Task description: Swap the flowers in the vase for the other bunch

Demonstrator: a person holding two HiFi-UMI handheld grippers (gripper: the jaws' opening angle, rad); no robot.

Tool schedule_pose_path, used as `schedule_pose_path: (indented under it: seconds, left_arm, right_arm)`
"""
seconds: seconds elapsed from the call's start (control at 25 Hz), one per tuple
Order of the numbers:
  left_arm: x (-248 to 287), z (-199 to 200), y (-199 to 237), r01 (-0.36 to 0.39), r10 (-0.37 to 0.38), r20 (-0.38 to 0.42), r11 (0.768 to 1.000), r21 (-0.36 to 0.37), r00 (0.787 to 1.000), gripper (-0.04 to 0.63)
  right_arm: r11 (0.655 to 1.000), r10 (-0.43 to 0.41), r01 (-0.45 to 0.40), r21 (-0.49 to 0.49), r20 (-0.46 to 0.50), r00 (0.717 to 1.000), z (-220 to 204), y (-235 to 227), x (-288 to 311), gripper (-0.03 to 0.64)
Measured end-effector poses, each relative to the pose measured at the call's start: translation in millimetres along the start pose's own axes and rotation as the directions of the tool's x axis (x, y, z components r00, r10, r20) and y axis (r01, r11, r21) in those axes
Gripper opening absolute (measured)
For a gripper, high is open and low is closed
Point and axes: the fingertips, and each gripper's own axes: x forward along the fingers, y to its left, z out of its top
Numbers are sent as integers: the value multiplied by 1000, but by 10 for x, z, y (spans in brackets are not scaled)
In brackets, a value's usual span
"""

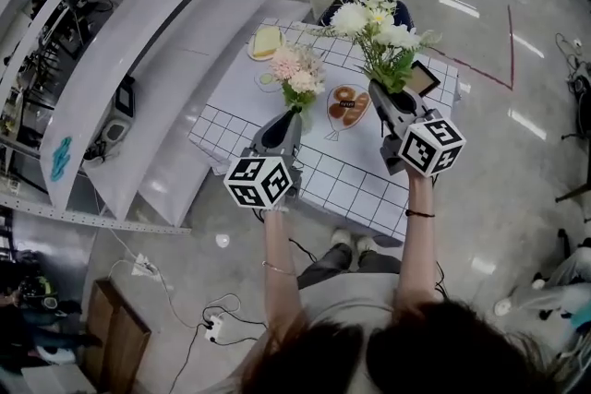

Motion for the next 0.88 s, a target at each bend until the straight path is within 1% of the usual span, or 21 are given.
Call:
schedule_pose_path:
  seconds: [0.16,0.28,0.64,0.88]
  left_arm:
    - [113,-100,152,13,-12,-64,1000,7,998,35]
    - [196,-175,192,49,-48,-105,999,2,993,35]
    - [308,-296,335,113,-113,-151,994,-10,982,40]
    - [336,-383,412,136,-138,-170,990,-22,976,78]
  right_arm:
    - [999,-40,40,-3,0,999,-30,-7,61,54]
    - [997,-71,71,-6,3,998,-38,-23,83,54]
    - [989,-144,144,-22,11,989,-71,-19,91,54]
    - [983,-180,180,-17,22,983,-168,-25,89,54]
